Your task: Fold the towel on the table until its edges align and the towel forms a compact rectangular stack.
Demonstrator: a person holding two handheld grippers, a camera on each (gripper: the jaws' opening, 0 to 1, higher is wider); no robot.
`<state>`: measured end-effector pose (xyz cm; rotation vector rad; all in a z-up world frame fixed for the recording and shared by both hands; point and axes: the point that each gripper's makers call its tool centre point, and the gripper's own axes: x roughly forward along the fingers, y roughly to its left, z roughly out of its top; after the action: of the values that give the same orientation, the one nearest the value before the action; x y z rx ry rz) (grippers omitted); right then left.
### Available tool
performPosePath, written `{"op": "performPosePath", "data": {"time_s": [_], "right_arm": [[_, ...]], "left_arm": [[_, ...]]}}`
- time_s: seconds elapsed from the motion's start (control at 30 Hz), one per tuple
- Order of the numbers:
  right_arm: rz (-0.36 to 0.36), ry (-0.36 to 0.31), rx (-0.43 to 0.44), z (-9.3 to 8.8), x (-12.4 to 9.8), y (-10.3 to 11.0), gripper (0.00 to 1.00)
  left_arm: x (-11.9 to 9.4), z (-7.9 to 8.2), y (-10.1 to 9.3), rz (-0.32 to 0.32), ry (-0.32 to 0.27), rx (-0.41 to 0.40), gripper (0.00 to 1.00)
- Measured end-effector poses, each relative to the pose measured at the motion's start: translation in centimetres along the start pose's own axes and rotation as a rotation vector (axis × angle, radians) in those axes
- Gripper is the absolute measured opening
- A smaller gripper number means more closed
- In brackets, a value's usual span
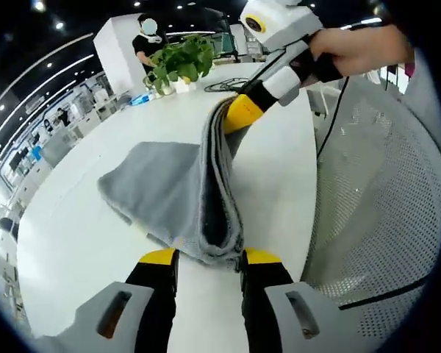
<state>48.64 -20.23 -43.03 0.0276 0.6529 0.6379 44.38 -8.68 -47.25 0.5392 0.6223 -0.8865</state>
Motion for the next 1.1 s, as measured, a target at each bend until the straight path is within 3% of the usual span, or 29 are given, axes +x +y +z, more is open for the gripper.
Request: {"op": "performPosePath", "data": {"time_s": [0.23,0.4,0.63,0.77,0.93,1.1], "right_arm": [[0.000,-0.005,0.021,0.1,-0.3,0.0,0.07],[-0.003,0.002,0.041,-0.2,-1.2,-0.4,0.07],[0.022,0.022,0.083,-1.8,-3.6,0.9,0.07],[0.030,0.045,0.103,-3.4,-5.3,3.2,0.07],[0.061,0.078,0.134,-5.0,-6.9,5.2,0.07],[0.080,0.110,0.149,-5.9,-8.5,6.2,0.07]], "left_arm": [[0.4,0.9,0.0,0.002,-0.021,0.058,0.19],[-0.5,2.1,-0.1,0.003,-0.063,0.055,0.10],[-2.3,2.1,-1.9,-0.042,-0.079,0.044,0.09],[-4.1,2.4,-2.9,-0.072,-0.104,-0.057,0.09],[-5.3,1.3,-4.7,-0.089,-0.087,-0.044,0.08],[-6.9,1.3,-6.6,-0.131,-0.090,-0.063,0.08]]}}
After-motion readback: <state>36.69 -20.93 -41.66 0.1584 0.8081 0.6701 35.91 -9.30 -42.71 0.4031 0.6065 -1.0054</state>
